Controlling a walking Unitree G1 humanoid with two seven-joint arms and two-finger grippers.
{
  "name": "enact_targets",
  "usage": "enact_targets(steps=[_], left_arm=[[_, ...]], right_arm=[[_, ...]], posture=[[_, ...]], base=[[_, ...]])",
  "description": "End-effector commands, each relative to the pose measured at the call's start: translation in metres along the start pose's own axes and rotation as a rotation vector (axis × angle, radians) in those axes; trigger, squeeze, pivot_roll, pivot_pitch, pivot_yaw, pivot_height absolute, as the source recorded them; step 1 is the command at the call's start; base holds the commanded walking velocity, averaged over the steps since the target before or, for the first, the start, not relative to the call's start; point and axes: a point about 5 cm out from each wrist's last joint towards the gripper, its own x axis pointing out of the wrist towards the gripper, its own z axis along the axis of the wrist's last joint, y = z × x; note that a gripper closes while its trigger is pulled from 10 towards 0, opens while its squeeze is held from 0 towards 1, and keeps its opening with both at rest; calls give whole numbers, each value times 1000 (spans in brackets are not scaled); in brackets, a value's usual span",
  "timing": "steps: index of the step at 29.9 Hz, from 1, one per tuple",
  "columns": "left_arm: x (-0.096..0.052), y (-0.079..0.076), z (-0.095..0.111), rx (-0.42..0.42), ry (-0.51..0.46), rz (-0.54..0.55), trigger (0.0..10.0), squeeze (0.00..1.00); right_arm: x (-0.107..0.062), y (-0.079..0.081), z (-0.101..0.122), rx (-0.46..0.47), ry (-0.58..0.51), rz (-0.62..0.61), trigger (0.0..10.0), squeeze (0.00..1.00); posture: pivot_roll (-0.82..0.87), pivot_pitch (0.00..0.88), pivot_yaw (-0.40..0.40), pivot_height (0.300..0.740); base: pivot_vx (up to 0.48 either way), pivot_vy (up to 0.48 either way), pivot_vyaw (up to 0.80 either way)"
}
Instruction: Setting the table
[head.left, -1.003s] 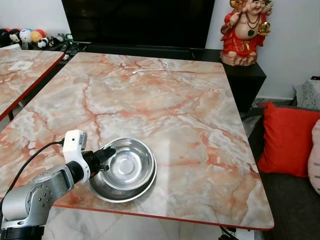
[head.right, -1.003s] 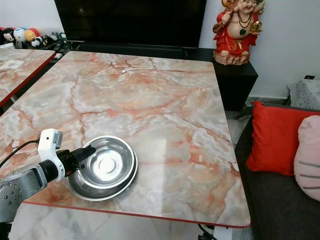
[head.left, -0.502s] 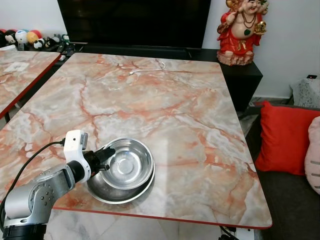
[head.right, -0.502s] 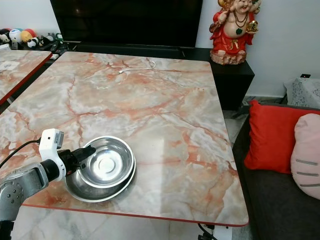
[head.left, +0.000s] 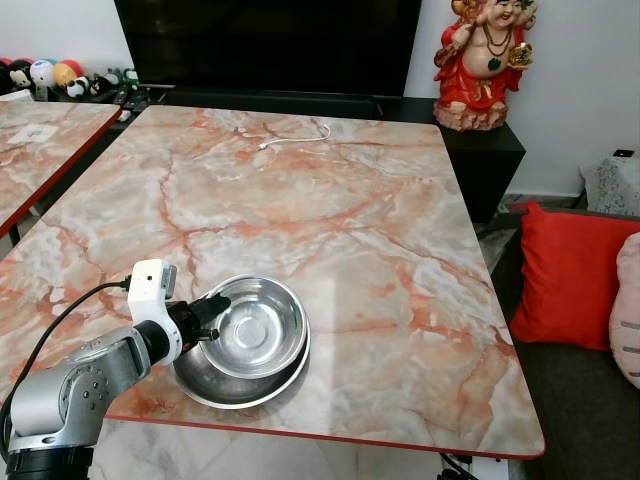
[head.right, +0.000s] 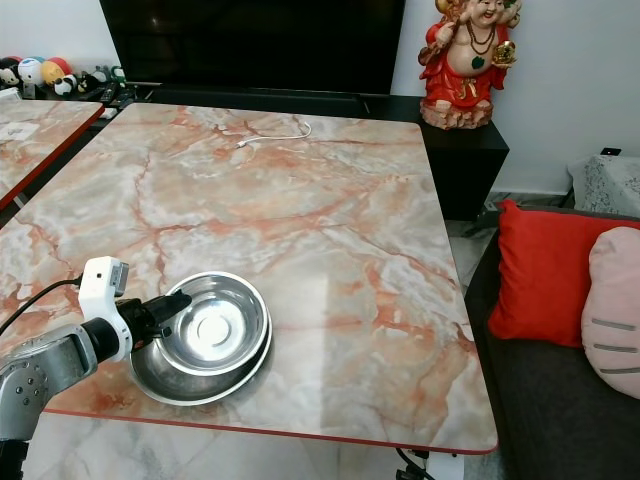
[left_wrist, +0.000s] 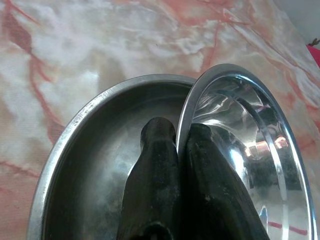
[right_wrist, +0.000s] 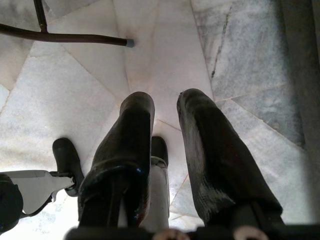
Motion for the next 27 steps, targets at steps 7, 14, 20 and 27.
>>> enact_targets(steps=[7, 14, 20, 27], left_arm=[[0, 8, 0, 24, 14, 62, 10000, 682], [-1, 9, 1, 39, 16, 72, 10000, 0], [-3, 14, 4, 71, 14, 98, 10000, 0], [-7, 20, 24, 106, -100, 130, 10000, 0]], right_arm=[[0, -3, 0, -6, 7, -8, 10000, 0], [0, -3, 0, -9, 8, -5, 10000, 0], [0, -3, 0, -9, 9, -4, 10000, 0], [0, -3, 0, -8, 8, -4, 10000, 0]], posture=[[141, 24, -46, 740], [142, 26, -48, 740], [146, 26, -49, 740], [147, 22, -48, 740]], base=[[0, 0, 0], [0, 0, 0], [0, 0, 0], [0, 0, 0]])
